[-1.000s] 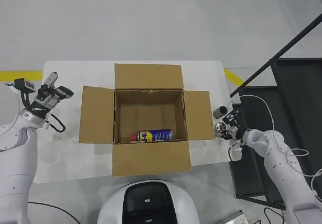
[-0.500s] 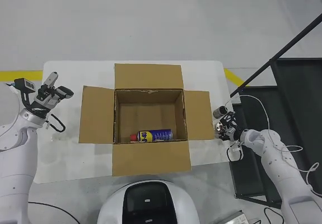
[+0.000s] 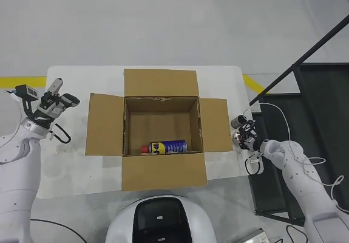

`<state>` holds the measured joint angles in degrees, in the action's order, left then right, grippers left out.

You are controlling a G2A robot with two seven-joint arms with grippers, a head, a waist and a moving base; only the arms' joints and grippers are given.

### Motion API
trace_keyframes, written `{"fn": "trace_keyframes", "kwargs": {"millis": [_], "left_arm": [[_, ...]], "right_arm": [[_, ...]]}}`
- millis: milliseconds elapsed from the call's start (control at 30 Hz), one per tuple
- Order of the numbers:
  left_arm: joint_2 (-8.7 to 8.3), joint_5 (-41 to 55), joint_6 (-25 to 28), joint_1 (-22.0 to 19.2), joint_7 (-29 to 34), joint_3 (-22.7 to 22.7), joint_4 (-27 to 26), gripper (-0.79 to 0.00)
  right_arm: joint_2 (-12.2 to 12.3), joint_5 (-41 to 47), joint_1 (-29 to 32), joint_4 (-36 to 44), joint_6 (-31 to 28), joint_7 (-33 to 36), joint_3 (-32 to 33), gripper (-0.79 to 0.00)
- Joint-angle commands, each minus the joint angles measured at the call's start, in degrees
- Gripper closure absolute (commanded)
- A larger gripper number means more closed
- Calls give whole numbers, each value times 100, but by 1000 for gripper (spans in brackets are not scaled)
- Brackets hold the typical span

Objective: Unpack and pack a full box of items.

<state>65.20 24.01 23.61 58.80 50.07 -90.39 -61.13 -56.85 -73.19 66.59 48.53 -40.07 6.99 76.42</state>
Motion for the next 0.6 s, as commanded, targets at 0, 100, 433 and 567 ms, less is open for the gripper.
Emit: {"fn": "trace_keyframes", "kwargs": {"millis": [0, 100, 433, 567], "left_arm": [[0, 0, 0, 0, 0, 0, 0, -785], [0, 0, 0, 0, 0, 0, 0, -785], [0, 0, 0, 0, 0, 0, 0, -785], [0, 0, 0, 0, 0, 0, 0, -785]], "right_arm": [[46, -17, 101, 68, -54, -102, 112, 0], [142, -39, 328, 247, -228, -257, 351, 0], [478, 92, 1462, 1623, -702, -517, 1499, 0], [570, 328, 2011, 2521, -677, -400, 2079, 0]]}}
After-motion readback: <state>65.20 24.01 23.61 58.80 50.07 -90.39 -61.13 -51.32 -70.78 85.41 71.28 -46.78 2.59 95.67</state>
